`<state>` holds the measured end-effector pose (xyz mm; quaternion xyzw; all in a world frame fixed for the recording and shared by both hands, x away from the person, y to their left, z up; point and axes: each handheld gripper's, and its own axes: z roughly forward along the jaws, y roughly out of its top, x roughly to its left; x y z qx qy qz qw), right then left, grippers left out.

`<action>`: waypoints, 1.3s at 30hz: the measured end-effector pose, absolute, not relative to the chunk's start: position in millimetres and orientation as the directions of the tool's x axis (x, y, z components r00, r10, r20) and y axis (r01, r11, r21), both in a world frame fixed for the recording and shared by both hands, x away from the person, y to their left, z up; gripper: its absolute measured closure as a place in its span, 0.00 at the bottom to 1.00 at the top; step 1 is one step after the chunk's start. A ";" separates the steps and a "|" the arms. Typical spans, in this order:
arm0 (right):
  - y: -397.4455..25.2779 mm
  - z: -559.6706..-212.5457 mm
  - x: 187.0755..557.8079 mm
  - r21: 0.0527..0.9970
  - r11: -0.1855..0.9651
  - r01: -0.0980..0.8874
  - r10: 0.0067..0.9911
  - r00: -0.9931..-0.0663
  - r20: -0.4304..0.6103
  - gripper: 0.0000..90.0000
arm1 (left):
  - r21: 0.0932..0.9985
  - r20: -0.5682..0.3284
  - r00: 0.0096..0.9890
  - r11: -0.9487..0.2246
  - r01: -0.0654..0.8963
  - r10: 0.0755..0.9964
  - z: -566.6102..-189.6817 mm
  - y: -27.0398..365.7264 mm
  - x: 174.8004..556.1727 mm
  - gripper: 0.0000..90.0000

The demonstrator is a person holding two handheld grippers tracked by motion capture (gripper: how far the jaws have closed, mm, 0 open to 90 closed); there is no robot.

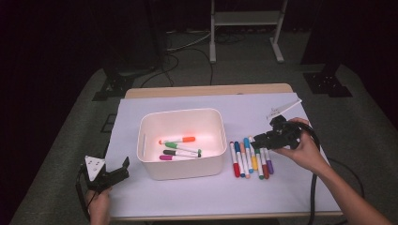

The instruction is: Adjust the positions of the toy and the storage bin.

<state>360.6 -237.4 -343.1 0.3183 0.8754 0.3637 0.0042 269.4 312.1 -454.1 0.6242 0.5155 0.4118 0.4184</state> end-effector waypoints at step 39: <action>-299.5 -437.2 356.0 0.544 0.426 0.722 0.830 -0.552 0.083 0.78 | 0.946 0.087 0.131 -0.123 0.300 0.988 -454.0 311.8 269.3 0.00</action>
